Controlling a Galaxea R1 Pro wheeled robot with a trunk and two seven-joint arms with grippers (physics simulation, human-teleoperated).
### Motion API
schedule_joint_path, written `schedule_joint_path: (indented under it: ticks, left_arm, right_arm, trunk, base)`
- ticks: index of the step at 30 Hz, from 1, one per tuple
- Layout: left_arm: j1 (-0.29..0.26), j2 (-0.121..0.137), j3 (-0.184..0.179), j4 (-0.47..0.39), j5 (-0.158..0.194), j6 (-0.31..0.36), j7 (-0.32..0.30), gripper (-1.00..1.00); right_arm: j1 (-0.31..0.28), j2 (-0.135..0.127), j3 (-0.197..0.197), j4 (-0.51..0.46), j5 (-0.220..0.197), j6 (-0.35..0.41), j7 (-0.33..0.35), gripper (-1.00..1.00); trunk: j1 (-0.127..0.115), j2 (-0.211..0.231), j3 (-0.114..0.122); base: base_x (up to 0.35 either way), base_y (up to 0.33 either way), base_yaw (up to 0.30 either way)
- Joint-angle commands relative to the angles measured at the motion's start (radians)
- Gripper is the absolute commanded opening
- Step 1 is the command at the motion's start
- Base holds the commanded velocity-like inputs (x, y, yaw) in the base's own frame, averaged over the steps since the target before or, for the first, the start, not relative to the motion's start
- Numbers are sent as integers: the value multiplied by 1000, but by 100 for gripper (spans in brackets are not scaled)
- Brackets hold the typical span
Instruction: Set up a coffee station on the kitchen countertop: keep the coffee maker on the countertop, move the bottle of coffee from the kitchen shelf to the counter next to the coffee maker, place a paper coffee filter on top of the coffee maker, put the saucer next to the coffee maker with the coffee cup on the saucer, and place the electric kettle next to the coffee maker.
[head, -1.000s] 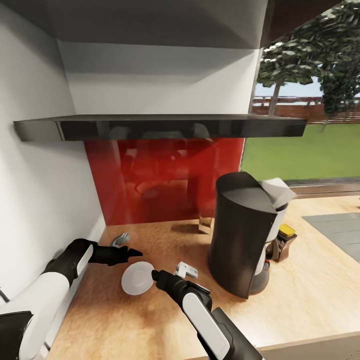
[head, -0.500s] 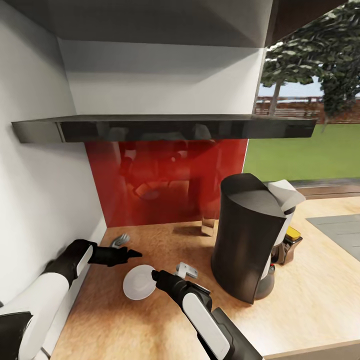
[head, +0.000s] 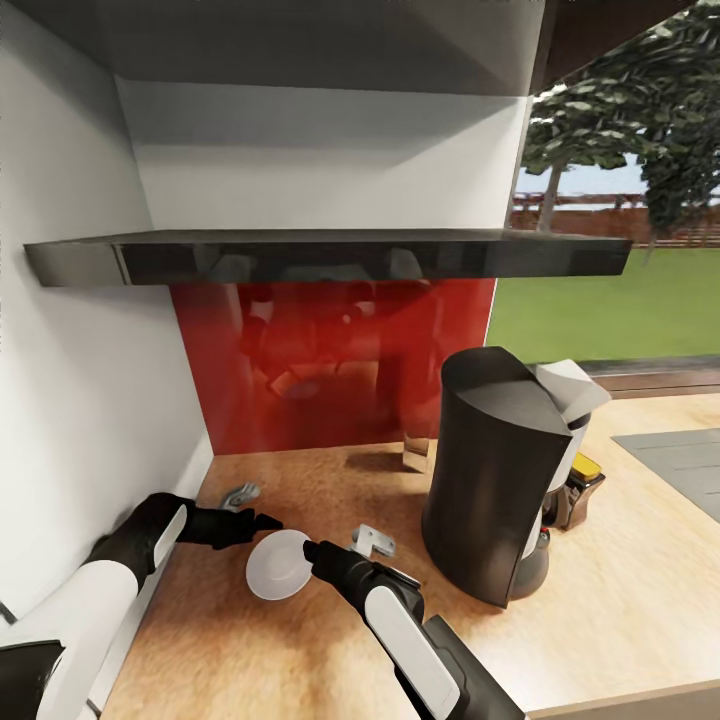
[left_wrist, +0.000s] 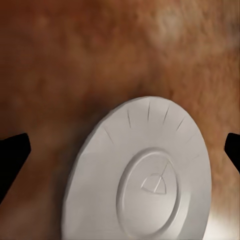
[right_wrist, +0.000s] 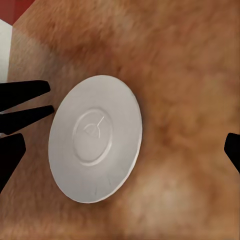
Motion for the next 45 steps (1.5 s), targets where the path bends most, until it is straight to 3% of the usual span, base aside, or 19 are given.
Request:
schedule_joint_path:
  ticks: [1,9,16,20,21,23,40,45]
  left_arm:
    - [0,0,-1,29,-7,13,4,100]
    - [0,0,4,31,-3,16,5,100]
    - [0,3,4,31,29,17,5,100]
    - [0,3,4,31,33,16,5,100]
    - [0,2,4,31,33,16,5,100]
    - [0,1,4,31,34,16,4,100]
    - [0,0,4,23,53,18,3,100]
    - [19,9,-5,26,108,20,9,100]
  right_arm:
    - [-1,0,1,-1,-5,2,-7,100]
    - [-1,0,3,25,-5,2,-6,100]
    - [-1,0,5,55,-7,1,-5,100]
    - [-1,0,5,58,-91,1,-4,100]
    - [-1,0,5,58,-131,2,-3,100]
    - [-1,0,6,58,-140,2,-3,100]
    - [-1,0,11,60,-145,2,-3,100]
    - [-1,0,5,65,-149,1,-4,100]
  trunk:
    - [1,-2,-2]
    - [1,-2,-2]
    - [1,-2,-2]
    - [1,-2,-2]
    - [1,-2,-2]
    - [1,-2,-2]
    - [1,-2,-2]
    - [1,-2,-2]
  base:
    - [0,0,0]
    - [0,0,0]
    - [0,0,0]
    - [0,0,0]
    - [0,0,0]
    - [0,0,0]
    - [0,0,0]
    - [0,0,0]
